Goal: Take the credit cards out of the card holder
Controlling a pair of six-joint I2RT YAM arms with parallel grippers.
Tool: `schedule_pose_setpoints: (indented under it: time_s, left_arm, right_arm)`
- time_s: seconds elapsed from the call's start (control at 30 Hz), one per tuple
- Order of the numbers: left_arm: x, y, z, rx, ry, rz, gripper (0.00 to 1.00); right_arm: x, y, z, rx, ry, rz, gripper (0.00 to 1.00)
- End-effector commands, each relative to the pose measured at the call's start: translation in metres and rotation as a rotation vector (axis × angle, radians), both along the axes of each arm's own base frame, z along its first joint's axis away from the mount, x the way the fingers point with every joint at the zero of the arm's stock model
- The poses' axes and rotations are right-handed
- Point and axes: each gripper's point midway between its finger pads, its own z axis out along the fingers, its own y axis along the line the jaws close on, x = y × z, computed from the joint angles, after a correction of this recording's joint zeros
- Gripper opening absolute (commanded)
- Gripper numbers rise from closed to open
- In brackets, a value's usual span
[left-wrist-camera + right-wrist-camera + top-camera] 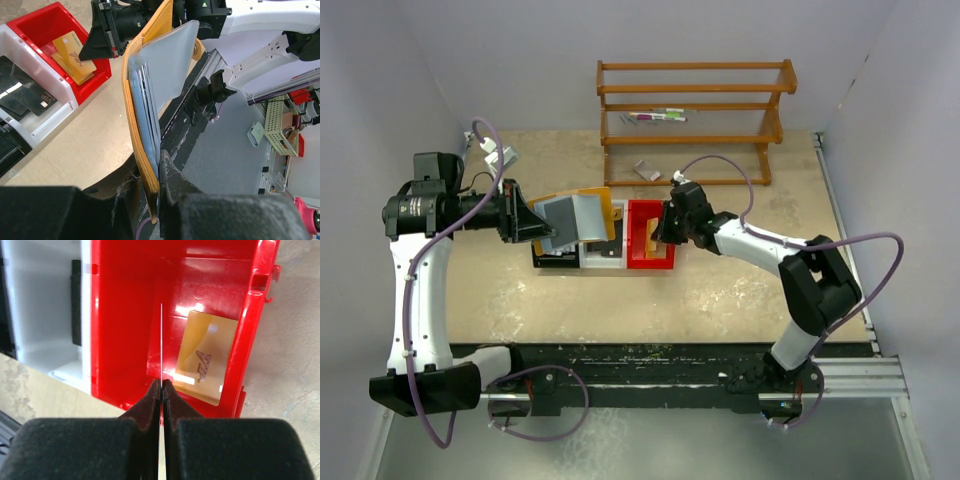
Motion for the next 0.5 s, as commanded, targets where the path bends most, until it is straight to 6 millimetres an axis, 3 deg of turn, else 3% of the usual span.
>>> schedule_pose_setpoints:
  time_s: [0.0, 0.1, 0.27, 0.33, 0.47]
  left_arm:
    - [-0.005, -0.002, 0.013, 0.001, -0.086, -0.021, 0.01]
    - [-0.006, -0.002, 0.013, 0.003, -0.090, -0.023, 0.01]
    - [-0.008, -0.002, 0.015, 0.004, -0.099, -0.026, 0.01]
    - [-0.009, -0.002, 0.016, 0.003, -0.102, -0.028, 0.01]
    - [-0.010, -0.002, 0.018, 0.003, -0.111, -0.030, 0.01]
  right_arm:
    - [0.015, 0.003, 0.009, -0.030, -0.056, -0.020, 0.00]
    - [0.014, 0.002, 0.003, -0.050, -0.049, -0.023, 0.03]
    - [0.013, -0.002, 0.001, -0.094, -0.053, -0.035, 0.30]
    - [0.013, -0.006, 0.006, -0.107, -0.063, -0.049, 0.37]
    - [0.011, -0.013, 0.028, -0.112, -0.108, -0.071, 0.40]
